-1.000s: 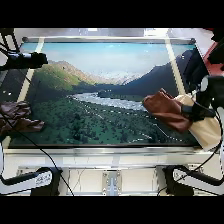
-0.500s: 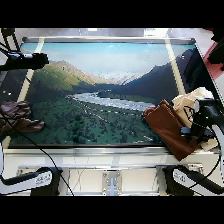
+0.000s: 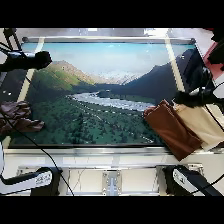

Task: Fold the shirts.

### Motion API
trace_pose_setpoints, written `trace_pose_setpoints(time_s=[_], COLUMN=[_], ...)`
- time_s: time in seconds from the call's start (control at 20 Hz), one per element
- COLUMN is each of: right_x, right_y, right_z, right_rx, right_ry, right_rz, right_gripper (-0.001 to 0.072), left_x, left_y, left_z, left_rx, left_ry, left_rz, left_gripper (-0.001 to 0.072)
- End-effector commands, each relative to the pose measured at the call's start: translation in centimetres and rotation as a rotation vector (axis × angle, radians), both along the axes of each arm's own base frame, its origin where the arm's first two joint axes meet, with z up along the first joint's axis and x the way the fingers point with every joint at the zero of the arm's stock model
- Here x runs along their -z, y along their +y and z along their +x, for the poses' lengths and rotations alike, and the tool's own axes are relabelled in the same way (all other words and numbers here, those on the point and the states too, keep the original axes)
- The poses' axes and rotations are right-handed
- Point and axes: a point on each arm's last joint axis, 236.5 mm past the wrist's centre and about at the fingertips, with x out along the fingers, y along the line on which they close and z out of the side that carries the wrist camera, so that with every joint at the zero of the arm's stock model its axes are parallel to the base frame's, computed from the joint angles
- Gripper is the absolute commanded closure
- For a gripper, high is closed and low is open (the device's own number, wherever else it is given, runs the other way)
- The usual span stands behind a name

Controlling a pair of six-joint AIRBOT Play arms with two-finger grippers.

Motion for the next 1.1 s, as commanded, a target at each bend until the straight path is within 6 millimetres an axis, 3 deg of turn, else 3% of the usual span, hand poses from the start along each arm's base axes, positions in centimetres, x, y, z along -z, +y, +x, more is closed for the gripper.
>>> trace_pose_setpoints(time_s=[0.0,0.15,0.3,0.6,0.8,1.05], right_x=[-9.7,-6.2,-3.2,-2.7,-2.7,-2.8], right_y=[5.5,10.6,14.6,20.8,22.8,22.7], right_z=[7.4,6.8,6.0,3.2,2.1,2.2], right_rx=[-0.01,-0.138,-0.25,-0.247,-0.286,-0.281], right_ry=[-0.487,-0.378,-0.311,-0.17,-0.155,-0.159], right_rz=[0.241,0.256,0.212,0.397,0.413,0.411], right_gripper=[0.0304,0.0304,0.0304,0.0311,0.0311,0.0311], left_x=[0.4,1.6,1.5,1.5,1.5,1.5], left_y=[-1.3,-1.9,-1.9,-1.9,-1.9,-1.9], left_z=[-0.9,-2.3,-2.3,-2.3,-2.3,-2.3], left_rx=[0.036,0.072,0.071,0.071,0.071,0.071], left_ry=[0.043,0.117,0.116,0.116,0.116,0.116], left_rz=[-0.047,-0.047,-0.047,-0.047,-0.047,-0.047], left_gripper=[0.069,0.069,0.069,0.069,0.069,0.069])
